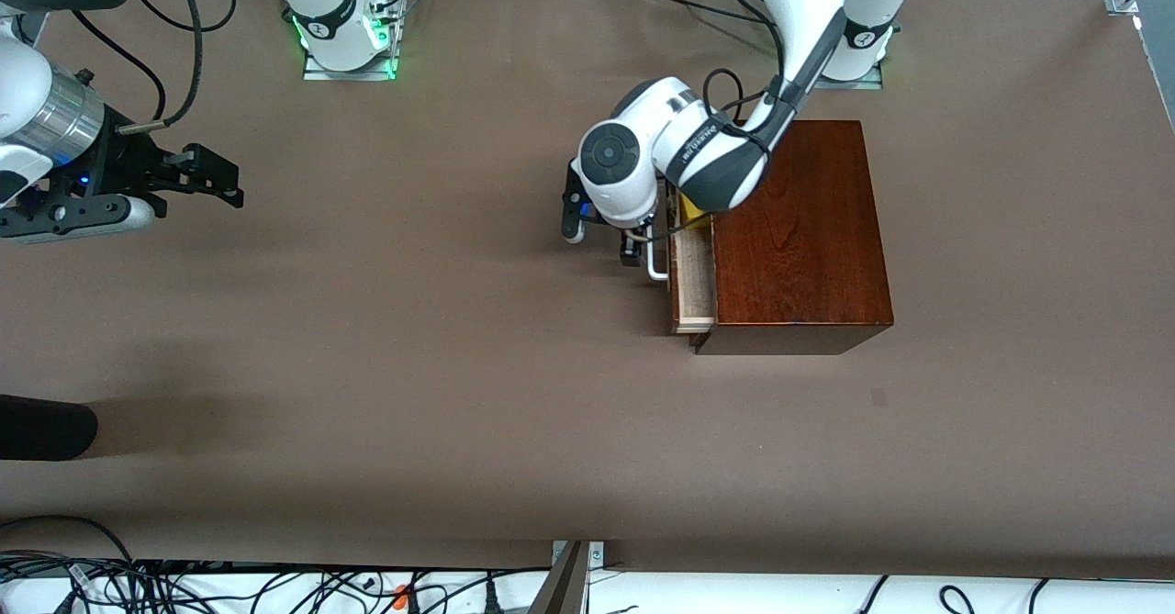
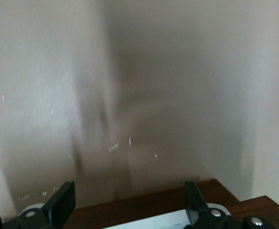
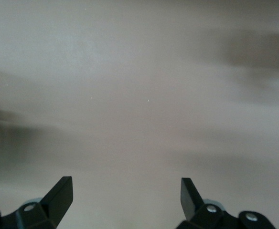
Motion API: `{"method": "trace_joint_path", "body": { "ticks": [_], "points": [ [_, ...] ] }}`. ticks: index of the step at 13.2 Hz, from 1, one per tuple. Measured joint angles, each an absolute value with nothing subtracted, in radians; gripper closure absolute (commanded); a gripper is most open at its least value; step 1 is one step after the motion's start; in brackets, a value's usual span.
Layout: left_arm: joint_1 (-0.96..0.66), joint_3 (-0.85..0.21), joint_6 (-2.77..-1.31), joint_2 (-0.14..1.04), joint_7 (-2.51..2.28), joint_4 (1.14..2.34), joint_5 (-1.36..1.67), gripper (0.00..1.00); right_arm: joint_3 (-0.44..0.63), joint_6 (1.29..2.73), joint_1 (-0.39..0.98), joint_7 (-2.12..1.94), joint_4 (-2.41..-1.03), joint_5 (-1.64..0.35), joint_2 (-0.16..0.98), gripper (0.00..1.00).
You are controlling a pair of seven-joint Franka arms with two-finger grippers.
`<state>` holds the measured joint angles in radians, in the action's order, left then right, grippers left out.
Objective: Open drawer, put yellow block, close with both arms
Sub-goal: 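Push the drawer front with the left gripper into the box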
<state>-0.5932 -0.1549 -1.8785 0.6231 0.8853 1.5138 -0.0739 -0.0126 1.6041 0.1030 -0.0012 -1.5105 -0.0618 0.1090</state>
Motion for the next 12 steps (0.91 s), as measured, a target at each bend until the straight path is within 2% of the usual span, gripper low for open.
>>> {"method": "trace_joint_path", "body": {
  "ticks": [12],
  "points": [
    [-0.537,-0.155,-1.85,0.623,0.897,1.514,-0.075,0.0,0.018,1.602,0.103,-0.001,-1.492,-0.062,0.109,0.0]
  ]
}}
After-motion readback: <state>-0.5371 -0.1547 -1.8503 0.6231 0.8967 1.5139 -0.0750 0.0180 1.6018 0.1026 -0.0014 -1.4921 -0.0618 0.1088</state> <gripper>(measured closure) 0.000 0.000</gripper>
